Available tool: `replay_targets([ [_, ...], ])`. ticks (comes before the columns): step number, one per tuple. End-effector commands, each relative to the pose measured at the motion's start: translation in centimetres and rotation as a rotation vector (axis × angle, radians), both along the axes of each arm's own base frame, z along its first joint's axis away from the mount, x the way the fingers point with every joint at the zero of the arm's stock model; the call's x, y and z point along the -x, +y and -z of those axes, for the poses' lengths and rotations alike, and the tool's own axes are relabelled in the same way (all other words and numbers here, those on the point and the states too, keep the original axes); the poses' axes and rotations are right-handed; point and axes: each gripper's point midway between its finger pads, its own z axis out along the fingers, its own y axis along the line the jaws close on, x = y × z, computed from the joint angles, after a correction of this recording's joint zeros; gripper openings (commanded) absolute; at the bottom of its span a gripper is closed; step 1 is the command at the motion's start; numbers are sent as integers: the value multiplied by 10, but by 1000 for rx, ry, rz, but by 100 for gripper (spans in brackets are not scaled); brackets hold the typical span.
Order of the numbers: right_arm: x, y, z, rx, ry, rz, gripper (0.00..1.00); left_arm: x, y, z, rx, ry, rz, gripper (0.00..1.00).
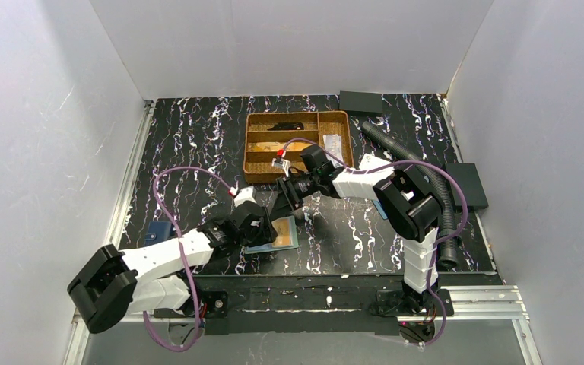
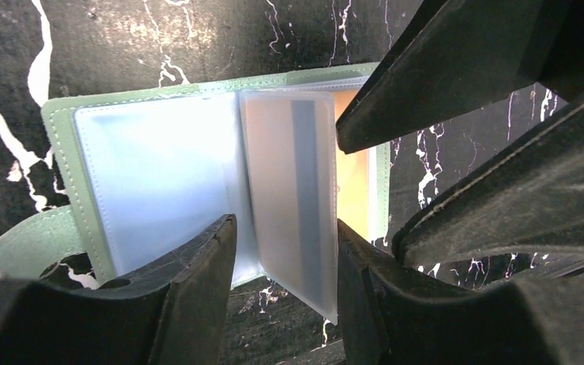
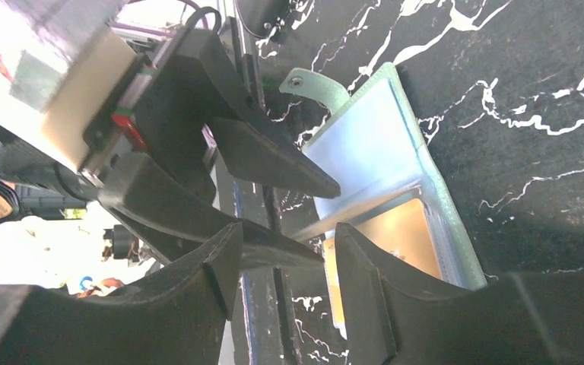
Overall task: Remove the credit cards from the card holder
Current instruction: Remove the credit card from the card holder.
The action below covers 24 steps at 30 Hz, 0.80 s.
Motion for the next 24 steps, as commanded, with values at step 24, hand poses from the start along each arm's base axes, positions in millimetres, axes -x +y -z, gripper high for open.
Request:
replay_targets([
  [24, -2, -22, -8, -13, -167, -88, 62, -7, 24, 0, 138, -18, -91, 28],
])
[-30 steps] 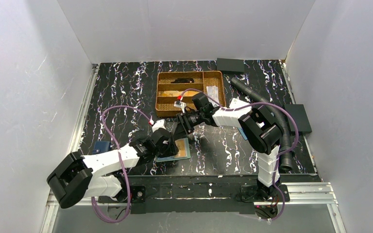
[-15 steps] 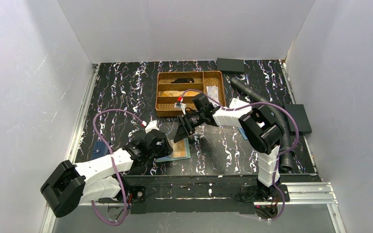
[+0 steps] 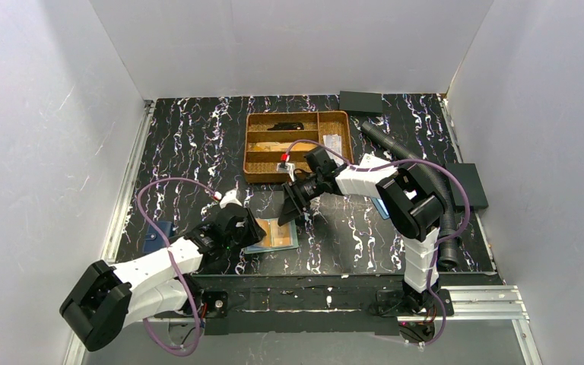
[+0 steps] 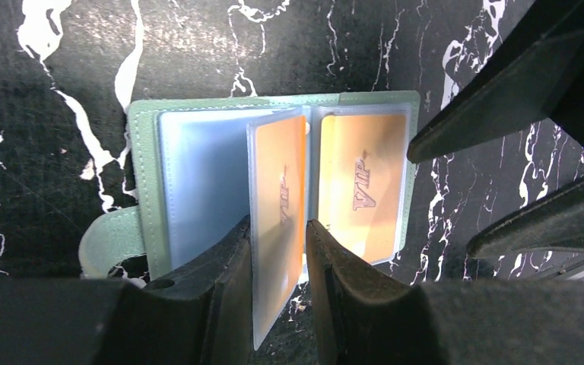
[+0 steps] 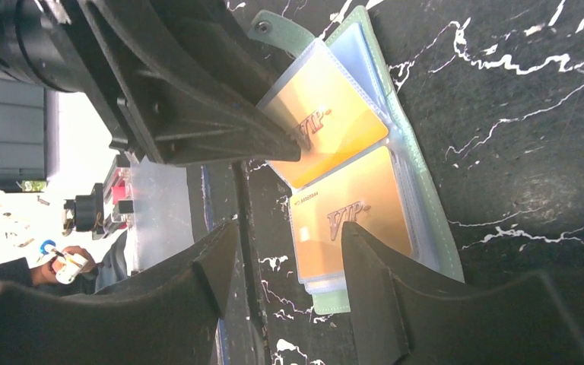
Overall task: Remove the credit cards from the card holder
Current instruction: Remove the credit card from the card holder.
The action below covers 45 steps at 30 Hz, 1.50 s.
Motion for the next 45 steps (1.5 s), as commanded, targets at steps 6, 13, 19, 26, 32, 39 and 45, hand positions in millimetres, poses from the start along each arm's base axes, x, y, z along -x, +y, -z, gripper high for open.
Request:
replay_targets([
  [6, -3, 1, -27, -56, -92, -41, 62, -5, 6, -6, 55, -13, -16, 29],
  [13, -2, 0, -25, -53, -91, -46, 62, -5, 8, -7, 73, -13, -15, 28],
  [19, -1, -1, -26, -53, -95, -49, 62, -6, 10, -5, 71, -5, -5, 14],
  [26, 3, -2, -31, -68, -90, -65, 62, -4, 1, -20, 167, -63, 39, 0],
  [32, 15, -4, -53, -163, -88, -117, 62, -12, -12, -53, 383, -204, 44, 0],
  [39, 11, -3, -67, -209, -46, -89, 61, -18, -26, -84, 538, -272, 55, 0],
  [45, -5, -10, -62, -176, -21, -3, 58, -21, -27, -95, 618, -314, 30, 0],
])
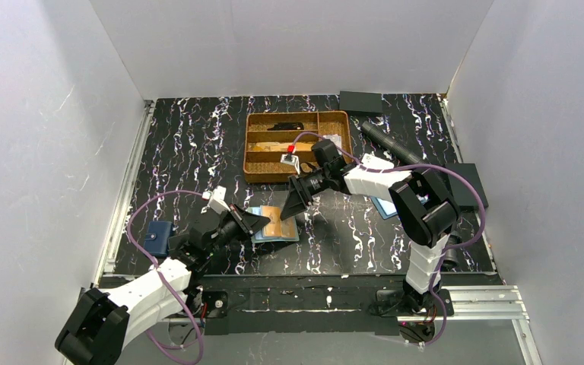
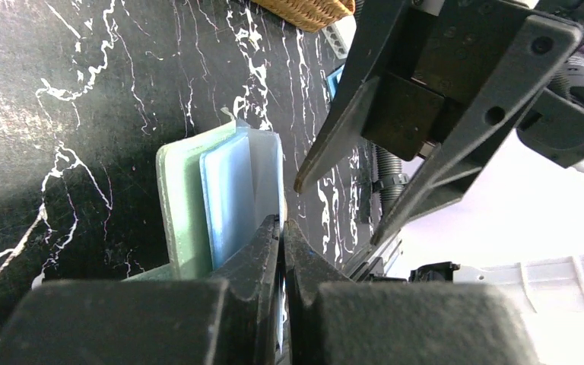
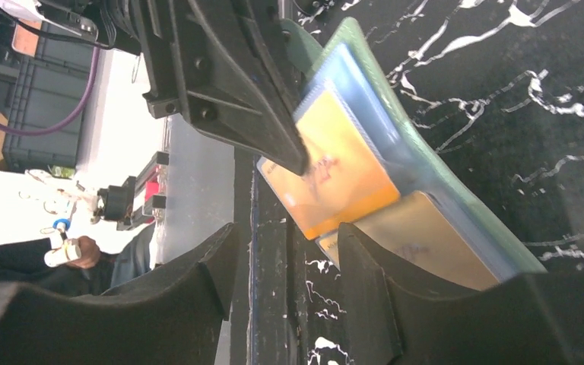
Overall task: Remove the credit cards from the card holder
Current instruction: Remove the credit card from the card holder.
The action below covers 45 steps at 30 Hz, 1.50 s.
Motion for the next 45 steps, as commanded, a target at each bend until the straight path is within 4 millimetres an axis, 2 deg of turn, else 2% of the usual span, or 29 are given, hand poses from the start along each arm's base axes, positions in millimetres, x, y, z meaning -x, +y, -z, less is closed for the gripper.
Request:
replay_targets([
  [1, -14, -7, -13, -24, -3, 58, 58, -6, -4, -28, 115, -83, -13, 0],
  [10, -13, -6, -14, -44, 82, 74, 56, -7, -6, -40, 163, -129, -10, 0],
  [17, -8, -3, -21, -74, 103, 64, 54, -7, -9, -41, 192, -134, 2, 0],
  [22, -7, -3, -23, -79, 109, 58, 49, -7, -10, -44, 208, -143, 2, 0],
  [36, -6, -2, -25, -85, 131, 61, 47, -7, -11, -49, 241, -156, 10, 0],
  [40, -6, -1, -26, -87, 131, 57, 43, -7, -12, -49, 245, -155, 11, 0],
  [45, -6, -1, -25, -88, 133, 54, 32, -7, -11, -47, 250, -152, 2, 0],
])
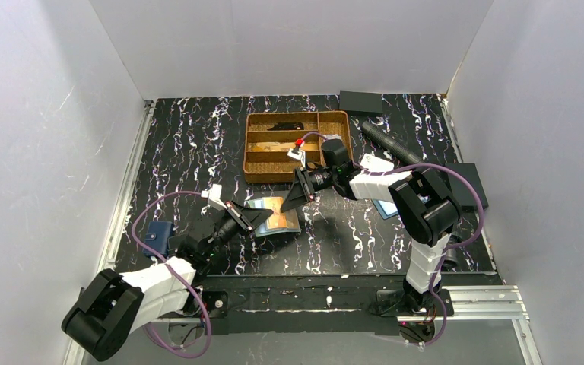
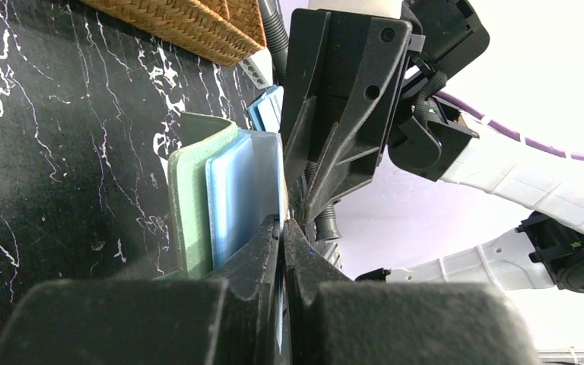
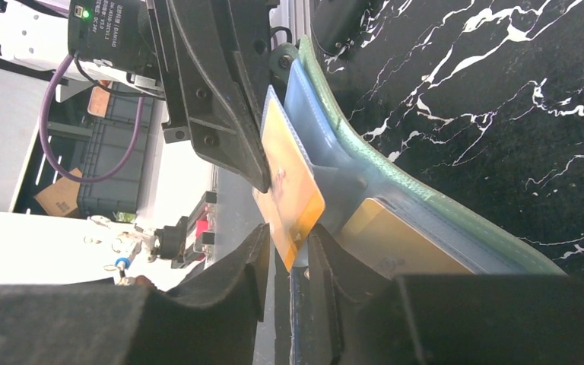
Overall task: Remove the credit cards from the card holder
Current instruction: Remove the credit card from the card holder.
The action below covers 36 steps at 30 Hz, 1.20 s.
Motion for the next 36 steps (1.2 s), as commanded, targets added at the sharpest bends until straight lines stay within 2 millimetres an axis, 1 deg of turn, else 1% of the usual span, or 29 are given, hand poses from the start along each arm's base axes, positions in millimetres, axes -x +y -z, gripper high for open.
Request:
replay_targets([
  [1, 6, 2, -10, -47, -43, -37, 30, 0, 2, -12, 36, -47, -7, 0],
  [7, 6, 2, -10, -49, -40, -42, 22, 0, 6, -7, 35, -38, -29, 0],
  [11, 7, 2, -11, -52, -38, -48, 5, -2, 7, -6, 39, -30, -40, 0],
  [12, 7, 2, -11, -52, -36, -50, 1, -2, 7, -5, 37, -25, -42, 0],
  [13, 7, 2, -11, -54, -39, -49, 1, -3, 8, -4, 39, -19, -47, 0],
  [15, 7, 2, -9, -51, -35, -50, 1, -3, 9, -4, 38, -14, -54, 9],
  [16, 7, 2, -8, -50, -35, -49, 1, -2, 9, -4, 37, -16, -53, 10],
  [17, 7, 1, -7, -48, -32, -50, 1, 1, 11, 3, 26, -1, -54, 14],
  [18, 6, 2, -4, -43, -30, -50, 1, 1, 13, 6, 20, 6, -61, 21],
  [21, 4, 1, 3, -25, -30, -47, 1, 3, 18, 9, 17, 11, -75, 26],
  [23, 2, 0, 6, -17, -26, -43, 1, 4, 19, 11, 11, 17, -76, 27],
  [24, 1, -1, 8, -14, -26, -42, 1, 4, 20, 14, 6, 23, -78, 27],
  [25, 1, -1, 9, -10, -27, -41, 1, 5, 21, 18, -2, 32, -80, 23],
  [26, 0, -1, 10, -8, -28, -41, 1, 5, 22, 19, -6, 31, -82, 18],
  [28, 0, -2, 12, -4, -29, -43, 1, 5, 23, 22, -15, 39, -85, 4],
  [29, 0, -2, 13, -1, -29, -43, 1, 5, 23, 23, -20, 38, -85, 0],
  [36, -2, -3, 22, 26, -31, -45, 1, 6, 27, 34, -46, 58, -100, 0],
])
